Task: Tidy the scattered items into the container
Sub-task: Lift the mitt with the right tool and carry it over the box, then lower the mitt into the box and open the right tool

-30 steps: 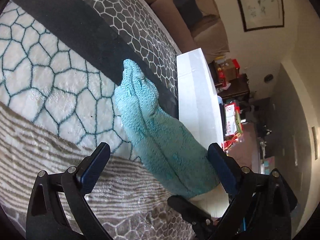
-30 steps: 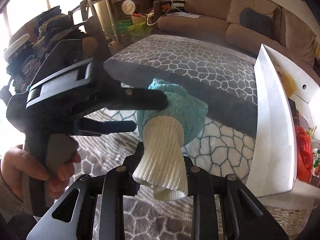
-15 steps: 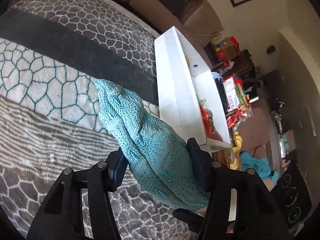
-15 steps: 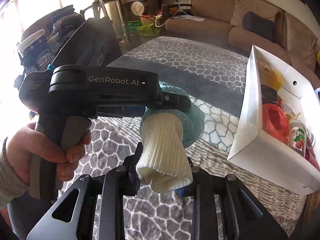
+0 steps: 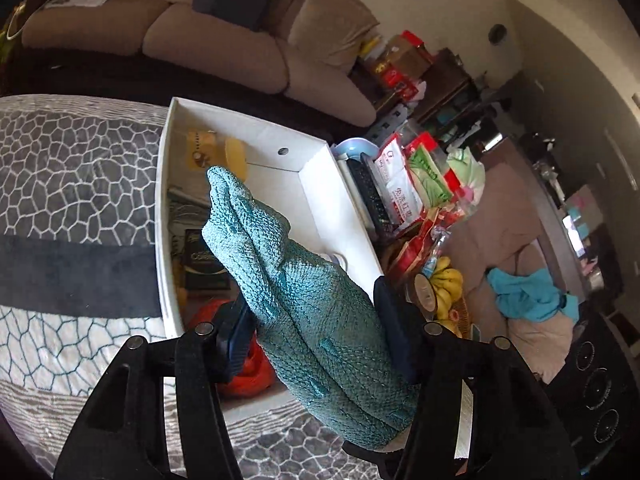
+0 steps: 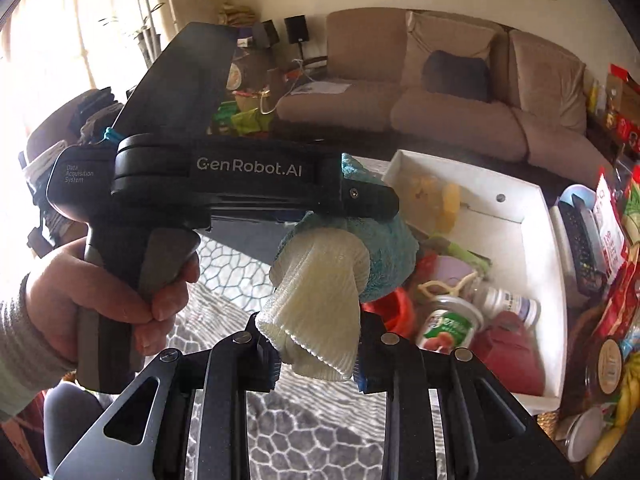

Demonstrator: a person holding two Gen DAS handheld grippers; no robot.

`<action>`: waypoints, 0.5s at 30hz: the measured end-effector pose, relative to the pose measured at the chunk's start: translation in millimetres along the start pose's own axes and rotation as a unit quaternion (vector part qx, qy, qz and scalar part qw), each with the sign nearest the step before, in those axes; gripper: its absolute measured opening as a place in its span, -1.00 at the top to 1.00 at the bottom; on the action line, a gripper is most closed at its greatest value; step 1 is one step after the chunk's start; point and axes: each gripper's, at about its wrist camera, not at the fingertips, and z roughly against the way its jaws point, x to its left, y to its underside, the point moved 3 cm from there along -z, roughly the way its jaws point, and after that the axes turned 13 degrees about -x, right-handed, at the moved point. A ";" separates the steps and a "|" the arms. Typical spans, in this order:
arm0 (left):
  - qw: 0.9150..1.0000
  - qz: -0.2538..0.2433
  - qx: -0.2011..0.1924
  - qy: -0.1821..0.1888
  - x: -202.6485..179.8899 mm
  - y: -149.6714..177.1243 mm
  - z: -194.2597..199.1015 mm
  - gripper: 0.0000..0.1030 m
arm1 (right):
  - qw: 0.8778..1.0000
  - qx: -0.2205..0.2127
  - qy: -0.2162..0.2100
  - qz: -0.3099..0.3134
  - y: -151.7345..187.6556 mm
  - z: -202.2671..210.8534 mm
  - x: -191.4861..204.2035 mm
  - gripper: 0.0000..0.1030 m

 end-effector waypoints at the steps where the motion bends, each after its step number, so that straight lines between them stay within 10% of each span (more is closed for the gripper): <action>1: 1.000 0.001 0.005 0.002 -4.8 -5.8 -15.6 -0.04 | 1.000 -0.001 0.007 -0.008 -5.1 -1.0 -15.3 0.48; 15: 0.998 -0.010 0.057 -0.017 1.1 -42.3 -222.6 -0.03 | 0.994 0.032 0.065 -0.079 -13.8 -86.5 -202.3 0.48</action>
